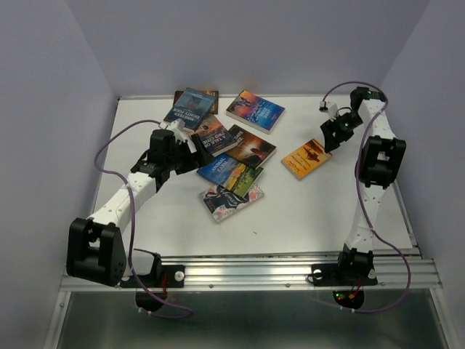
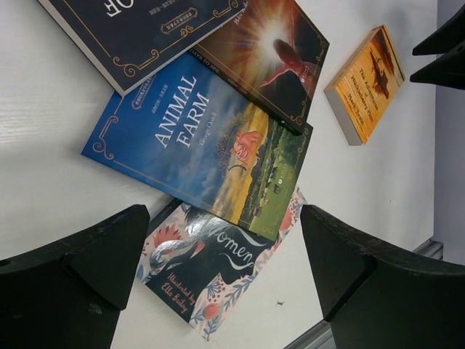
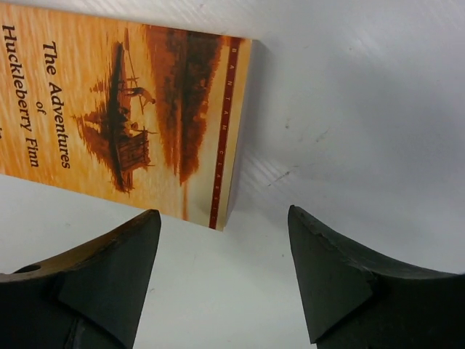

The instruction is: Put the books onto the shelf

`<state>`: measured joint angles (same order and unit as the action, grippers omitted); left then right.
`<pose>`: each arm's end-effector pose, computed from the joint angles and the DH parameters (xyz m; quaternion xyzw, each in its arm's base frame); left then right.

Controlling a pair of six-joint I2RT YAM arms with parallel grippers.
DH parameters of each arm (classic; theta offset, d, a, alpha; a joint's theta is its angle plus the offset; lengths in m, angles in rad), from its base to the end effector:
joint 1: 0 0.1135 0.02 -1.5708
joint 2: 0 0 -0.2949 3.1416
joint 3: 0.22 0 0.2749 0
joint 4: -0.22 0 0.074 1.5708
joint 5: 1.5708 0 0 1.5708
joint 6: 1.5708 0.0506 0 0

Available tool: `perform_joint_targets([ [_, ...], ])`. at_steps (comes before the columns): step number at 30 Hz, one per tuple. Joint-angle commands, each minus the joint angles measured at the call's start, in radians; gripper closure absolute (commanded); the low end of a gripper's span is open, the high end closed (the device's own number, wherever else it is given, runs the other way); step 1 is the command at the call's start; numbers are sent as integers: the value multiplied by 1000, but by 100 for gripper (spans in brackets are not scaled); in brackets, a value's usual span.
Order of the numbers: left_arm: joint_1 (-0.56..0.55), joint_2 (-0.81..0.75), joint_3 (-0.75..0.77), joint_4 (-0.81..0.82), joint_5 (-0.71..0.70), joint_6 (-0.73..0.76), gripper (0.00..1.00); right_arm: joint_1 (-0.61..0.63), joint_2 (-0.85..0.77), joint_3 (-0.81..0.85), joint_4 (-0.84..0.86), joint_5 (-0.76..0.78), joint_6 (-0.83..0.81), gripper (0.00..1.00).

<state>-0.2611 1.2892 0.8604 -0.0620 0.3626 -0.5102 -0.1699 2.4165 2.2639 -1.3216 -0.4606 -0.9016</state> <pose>0.2987 -0.0984 0.2826 -0.0128 0.8486 -0.3335 0.4104 0.5227 -0.0669 0.2088 -0.3582 0.9042 0.1721 0.1568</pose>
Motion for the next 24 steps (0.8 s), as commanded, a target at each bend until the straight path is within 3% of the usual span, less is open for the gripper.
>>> perform_joint_targets([
  [1,-4,9,57,34,29,27,1,-2,-45,51,54,33,67,19],
  [4,-4,9,72,40,19,19,1,-2,-120,19,145,31,142,0],
  [9,-6,16,117,51,-131,-5,1,-2,-293,-206,541,-158,500,0],
  [12,-4,65,170,54,-180,-25,1,50,-315,-276,689,-165,685,0],
  [13,-4,85,217,54,-197,-33,1,93,-312,-282,759,-98,793,0],
  [16,-4,182,325,108,-182,-28,1,191,-301,-306,833,62,912,0],
  [21,-4,425,572,108,-162,50,1,377,-286,-371,944,267,857,0],
  [24,-4,579,823,68,-137,108,1,438,-255,-402,1059,325,940,0],
])
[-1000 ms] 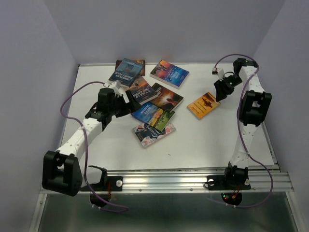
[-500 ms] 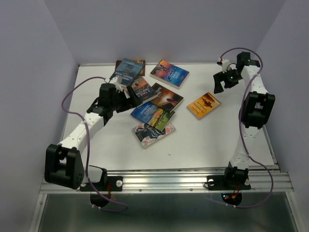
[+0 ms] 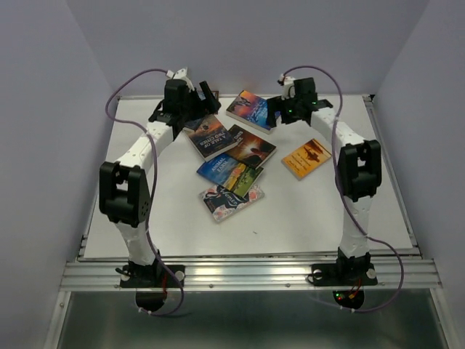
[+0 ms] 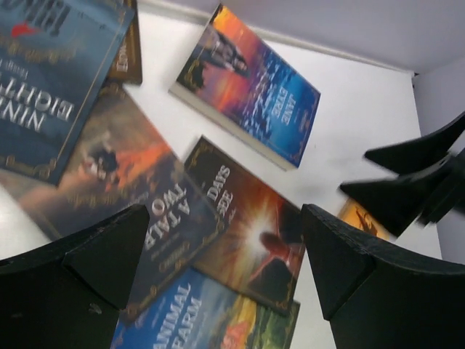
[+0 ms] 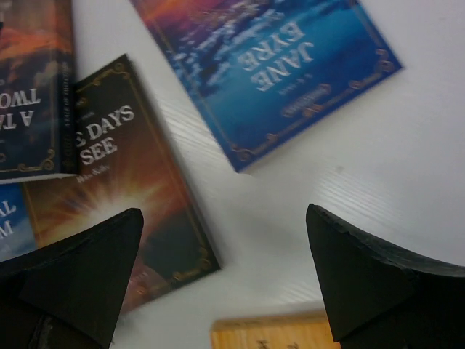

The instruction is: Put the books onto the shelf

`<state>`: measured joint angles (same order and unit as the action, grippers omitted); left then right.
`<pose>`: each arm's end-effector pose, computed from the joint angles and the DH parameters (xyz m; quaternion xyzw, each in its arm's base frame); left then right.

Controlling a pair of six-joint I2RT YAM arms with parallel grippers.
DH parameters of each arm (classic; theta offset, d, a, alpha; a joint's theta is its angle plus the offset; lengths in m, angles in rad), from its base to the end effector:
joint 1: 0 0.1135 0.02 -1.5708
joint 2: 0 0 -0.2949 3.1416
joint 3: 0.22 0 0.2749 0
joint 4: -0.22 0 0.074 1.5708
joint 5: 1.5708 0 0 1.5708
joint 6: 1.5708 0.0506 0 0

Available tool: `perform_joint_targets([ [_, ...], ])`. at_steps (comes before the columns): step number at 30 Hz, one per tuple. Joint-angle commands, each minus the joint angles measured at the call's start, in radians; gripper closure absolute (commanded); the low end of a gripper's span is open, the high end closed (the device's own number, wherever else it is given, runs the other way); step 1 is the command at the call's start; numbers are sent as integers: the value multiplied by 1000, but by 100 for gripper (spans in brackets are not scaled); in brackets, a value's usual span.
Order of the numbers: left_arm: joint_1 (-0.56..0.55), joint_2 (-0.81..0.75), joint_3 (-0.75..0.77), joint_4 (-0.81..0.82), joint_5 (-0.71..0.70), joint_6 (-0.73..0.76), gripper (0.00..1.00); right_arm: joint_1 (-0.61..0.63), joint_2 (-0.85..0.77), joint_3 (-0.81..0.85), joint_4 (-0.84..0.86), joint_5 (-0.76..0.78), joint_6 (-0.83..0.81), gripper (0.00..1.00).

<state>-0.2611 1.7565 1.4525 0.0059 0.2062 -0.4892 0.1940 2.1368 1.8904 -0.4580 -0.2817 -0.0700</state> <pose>0.4480 -0.1304 0.3440 -0.0303 0.8018 -0.2936 0.5197 0.5334 0.1191 0.2758 -0.1767 0.8831 0.1529 0.4069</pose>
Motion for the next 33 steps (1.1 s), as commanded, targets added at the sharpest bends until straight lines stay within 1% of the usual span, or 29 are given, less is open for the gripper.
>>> perform_joint_targets([
  [1,-4,147,273,-4,25,103,1,85,37,-33,217,168,128,0],
  [2,-7,220,319,-4,27,124,1,85,52,-22,228,177,140,0],
  [3,-9,256,357,-4,32,132,1,97,69,-16,238,182,153,0],
  [4,-10,293,437,-4,47,145,1,97,107,-7,258,191,180,0],
  [5,-12,372,486,-4,56,161,1,108,127,5,263,197,187,0],
  [6,-12,418,582,-27,76,166,1,117,168,34,262,231,179,0],
  [9,-12,585,748,-58,168,150,1,128,210,55,260,312,139,0],
  [10,-13,647,832,-57,211,143,1,128,222,46,262,350,119,0],
  [12,-17,690,893,-41,232,120,1,128,233,32,271,403,119,0],
  [14,-20,721,908,-11,246,115,1,128,251,18,291,466,105,0],
  [15,-21,727,902,47,239,104,1,128,258,18,294,501,122,0],
  [17,-24,751,891,65,213,98,1,128,261,-2,306,526,148,1],
  [18,-26,762,894,68,210,97,1,128,255,-17,332,524,159,3],
  [21,-32,793,895,66,187,90,1,128,232,-94,380,529,196,3],
  [23,-44,811,895,66,148,95,1,128,201,-147,424,547,220,2],
  [26,-64,834,907,65,88,116,1,128,164,-195,446,562,237,2],
  [27,-67,842,916,65,75,118,1,128,158,-204,476,564,243,2],
  [30,-75,867,936,62,-31,112,1,118,143,-228,484,556,269,2],
  [31,-75,879,945,62,-51,104,1,107,141,-240,486,541,285,2],
  [33,-75,897,965,65,-47,92,1,95,140,-255,490,535,306,2],
])
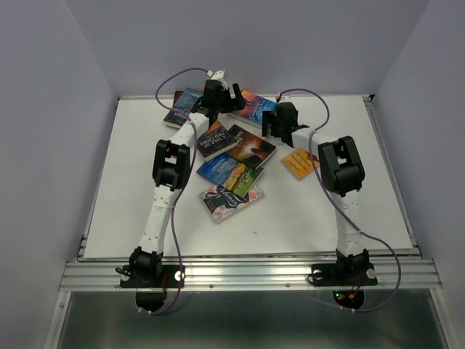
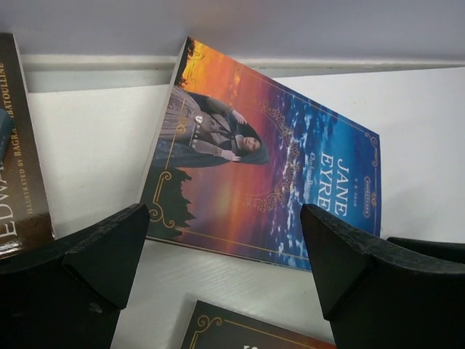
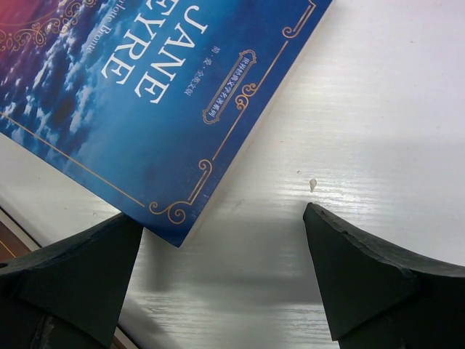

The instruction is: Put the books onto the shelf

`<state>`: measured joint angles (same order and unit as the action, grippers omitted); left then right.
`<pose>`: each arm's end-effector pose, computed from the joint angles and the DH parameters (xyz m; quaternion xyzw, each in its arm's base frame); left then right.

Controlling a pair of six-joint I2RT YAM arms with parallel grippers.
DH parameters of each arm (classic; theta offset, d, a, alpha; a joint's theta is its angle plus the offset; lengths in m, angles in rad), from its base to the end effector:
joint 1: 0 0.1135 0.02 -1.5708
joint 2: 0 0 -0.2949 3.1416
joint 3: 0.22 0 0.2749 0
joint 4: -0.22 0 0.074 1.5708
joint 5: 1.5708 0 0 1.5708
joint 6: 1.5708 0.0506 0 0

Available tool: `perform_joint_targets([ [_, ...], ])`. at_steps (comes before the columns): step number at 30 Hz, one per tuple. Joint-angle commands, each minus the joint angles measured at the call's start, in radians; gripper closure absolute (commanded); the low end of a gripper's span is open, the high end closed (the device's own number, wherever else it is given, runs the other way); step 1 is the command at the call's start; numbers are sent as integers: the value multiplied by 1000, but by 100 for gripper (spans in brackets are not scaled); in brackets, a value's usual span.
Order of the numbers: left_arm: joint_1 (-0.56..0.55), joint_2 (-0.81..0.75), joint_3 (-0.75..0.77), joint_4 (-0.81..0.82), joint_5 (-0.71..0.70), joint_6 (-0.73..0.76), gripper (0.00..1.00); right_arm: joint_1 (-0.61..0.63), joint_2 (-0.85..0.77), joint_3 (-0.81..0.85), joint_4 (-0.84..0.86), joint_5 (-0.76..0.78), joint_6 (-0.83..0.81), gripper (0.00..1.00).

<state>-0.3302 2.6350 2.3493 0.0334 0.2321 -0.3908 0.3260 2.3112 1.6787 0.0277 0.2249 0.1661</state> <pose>0.6315 -0.2287 0.2078 0.0471 0.7869 -0.3003 0.5370 0.5457 0.1726 0.1509 -0.0183 0.8814 0.0160 0.4718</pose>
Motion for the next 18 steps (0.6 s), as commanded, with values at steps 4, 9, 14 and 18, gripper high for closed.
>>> perform_joint_targets([
  [4,-9,45,93,46,-63,-39,1,-68,-44,-77,11,-24,128,2],
  [9,-20,72,94,54,-56,-54,1,-87,-70,-117,31,-42,118,2],
  [14,-43,76,70,57,-2,-62,8,-87,-119,-172,48,-55,125,1],
  [18,-73,63,47,50,18,-46,16,-96,-171,-223,63,-62,139,1],
])
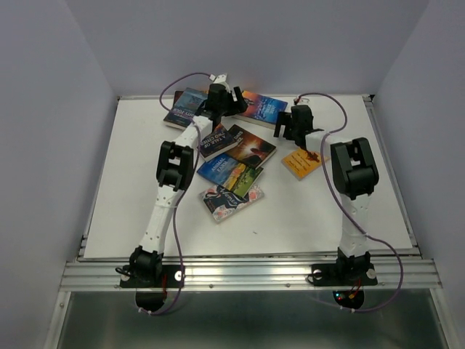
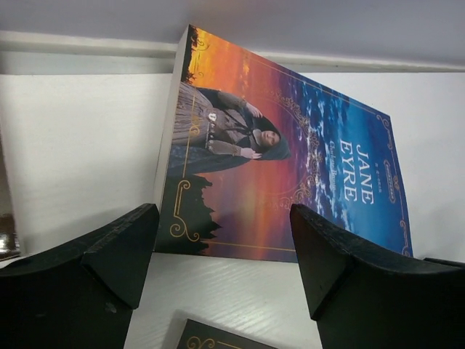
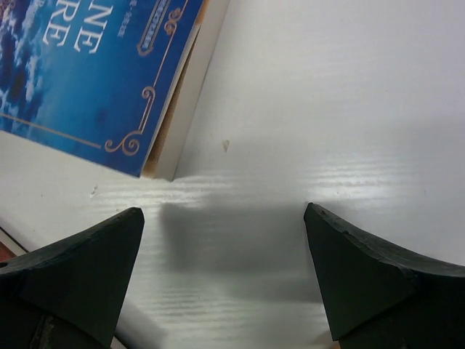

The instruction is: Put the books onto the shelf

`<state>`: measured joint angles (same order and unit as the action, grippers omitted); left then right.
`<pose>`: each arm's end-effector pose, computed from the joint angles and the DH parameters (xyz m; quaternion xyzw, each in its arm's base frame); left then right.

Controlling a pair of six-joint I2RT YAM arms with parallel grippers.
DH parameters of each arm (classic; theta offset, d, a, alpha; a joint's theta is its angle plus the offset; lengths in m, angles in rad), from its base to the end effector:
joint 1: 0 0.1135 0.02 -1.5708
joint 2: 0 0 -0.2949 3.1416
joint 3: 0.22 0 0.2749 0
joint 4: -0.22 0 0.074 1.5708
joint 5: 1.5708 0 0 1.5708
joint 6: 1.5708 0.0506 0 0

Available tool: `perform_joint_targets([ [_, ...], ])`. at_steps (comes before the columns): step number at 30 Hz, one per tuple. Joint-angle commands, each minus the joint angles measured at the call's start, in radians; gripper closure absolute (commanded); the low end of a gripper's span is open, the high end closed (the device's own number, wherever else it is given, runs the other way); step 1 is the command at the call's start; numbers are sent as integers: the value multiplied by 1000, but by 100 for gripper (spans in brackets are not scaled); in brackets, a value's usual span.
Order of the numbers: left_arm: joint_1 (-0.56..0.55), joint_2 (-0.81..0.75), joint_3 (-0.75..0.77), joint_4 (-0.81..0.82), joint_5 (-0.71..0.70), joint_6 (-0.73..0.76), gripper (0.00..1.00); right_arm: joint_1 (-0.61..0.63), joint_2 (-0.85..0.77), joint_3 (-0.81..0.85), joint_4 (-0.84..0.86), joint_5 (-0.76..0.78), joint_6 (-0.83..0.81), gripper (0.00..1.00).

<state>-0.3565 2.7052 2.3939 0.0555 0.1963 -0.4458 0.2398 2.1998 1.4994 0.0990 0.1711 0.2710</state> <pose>0.6344 -0.2468 0.1818 0.0247 0.7896 -0.3089 0.5296 0.5260 0.1197 0.1548 0.0536 0.8808 0.0441 0.4683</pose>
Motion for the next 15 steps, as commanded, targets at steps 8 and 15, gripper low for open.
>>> perform_joint_targets([
  [8,-108,-116,-206,-36,107,13,47,-51,-236,-186,4,14,129,0],
  [15,-203,-189,-337,-54,131,56,70,-83,-413,-307,4,38,240,0],
])
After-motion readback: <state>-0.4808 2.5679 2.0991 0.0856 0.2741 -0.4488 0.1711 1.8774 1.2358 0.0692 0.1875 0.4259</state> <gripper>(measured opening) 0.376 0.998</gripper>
